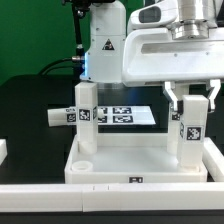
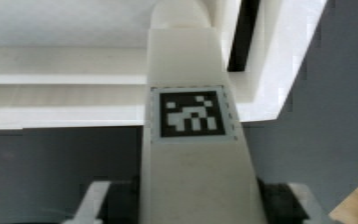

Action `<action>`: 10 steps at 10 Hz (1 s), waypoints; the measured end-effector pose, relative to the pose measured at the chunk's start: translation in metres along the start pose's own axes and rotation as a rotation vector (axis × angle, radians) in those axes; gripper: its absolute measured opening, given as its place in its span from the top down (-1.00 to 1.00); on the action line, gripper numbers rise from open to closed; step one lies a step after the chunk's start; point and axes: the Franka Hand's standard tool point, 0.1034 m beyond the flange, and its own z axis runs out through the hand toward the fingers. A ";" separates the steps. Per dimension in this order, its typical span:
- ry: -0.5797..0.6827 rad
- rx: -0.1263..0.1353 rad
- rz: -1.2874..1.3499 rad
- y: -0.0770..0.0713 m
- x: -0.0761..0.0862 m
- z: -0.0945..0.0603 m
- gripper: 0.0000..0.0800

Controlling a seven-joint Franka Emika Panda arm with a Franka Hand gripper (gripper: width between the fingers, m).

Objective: Assemble desk

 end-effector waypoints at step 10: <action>-0.484 0.062 0.068 0.002 0.024 0.003 -0.62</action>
Offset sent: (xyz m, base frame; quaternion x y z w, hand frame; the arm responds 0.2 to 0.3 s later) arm 0.0287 0.0032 0.0291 0.0459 -0.0660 0.0359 0.9961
